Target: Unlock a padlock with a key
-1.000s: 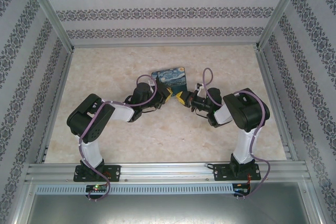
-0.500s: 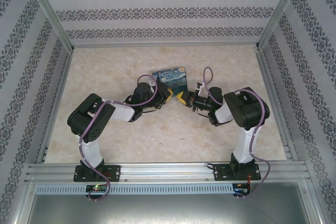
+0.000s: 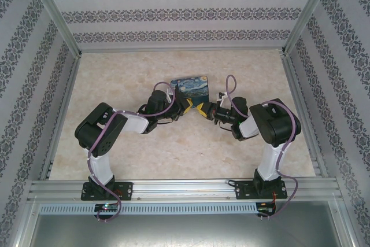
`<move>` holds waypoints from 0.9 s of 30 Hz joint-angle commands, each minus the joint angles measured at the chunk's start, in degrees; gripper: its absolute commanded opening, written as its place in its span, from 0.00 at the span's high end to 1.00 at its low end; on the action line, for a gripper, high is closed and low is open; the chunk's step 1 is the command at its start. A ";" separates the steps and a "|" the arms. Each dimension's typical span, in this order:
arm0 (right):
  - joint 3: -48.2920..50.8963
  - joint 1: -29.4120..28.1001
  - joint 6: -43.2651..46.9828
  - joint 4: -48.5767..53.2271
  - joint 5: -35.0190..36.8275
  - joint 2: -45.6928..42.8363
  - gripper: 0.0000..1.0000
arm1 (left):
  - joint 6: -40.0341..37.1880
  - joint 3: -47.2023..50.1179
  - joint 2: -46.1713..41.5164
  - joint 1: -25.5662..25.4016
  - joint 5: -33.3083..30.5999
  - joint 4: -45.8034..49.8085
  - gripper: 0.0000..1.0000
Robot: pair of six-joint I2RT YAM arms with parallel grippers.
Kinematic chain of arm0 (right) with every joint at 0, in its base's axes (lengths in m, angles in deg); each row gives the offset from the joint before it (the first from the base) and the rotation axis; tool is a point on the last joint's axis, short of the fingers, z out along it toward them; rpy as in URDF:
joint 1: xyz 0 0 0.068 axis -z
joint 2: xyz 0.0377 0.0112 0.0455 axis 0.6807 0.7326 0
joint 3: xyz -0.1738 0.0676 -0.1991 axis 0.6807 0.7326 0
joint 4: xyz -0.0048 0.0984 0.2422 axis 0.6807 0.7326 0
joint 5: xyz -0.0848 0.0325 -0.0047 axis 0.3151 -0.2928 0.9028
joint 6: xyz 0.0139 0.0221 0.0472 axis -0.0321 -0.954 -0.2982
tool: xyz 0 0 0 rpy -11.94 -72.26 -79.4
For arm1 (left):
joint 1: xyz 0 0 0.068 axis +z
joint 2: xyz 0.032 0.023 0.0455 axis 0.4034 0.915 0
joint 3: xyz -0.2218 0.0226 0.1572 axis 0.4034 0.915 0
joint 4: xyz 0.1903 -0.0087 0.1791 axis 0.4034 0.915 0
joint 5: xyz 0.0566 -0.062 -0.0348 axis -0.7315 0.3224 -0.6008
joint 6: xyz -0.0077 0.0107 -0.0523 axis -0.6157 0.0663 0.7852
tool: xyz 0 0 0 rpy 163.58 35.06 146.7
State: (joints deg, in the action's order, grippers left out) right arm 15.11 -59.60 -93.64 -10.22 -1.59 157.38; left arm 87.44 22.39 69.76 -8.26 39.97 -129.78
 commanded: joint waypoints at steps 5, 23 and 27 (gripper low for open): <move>-1.22 -0.79 0.12 -6.19 -0.68 -1.17 1.00 | -1.94 -2.50 0.50 -2.22 10.57 -2.37 1.00; -3.19 -0.27 -0.58 -4.53 1.14 -3.20 1.00 | 3.22 -2.90 1.43 -2.05 15.80 -10.89 1.00; -4.37 -0.51 -7.34 -7.10 0.42 -2.28 1.00 | 2.78 -3.09 1.60 -2.05 15.81 -10.04 1.00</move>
State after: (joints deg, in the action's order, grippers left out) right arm 14.46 -58.99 -95.67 -9.39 -0.89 154.47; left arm 89.45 21.23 70.90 -7.06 43.77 -134.57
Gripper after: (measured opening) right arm 0.059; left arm 0.087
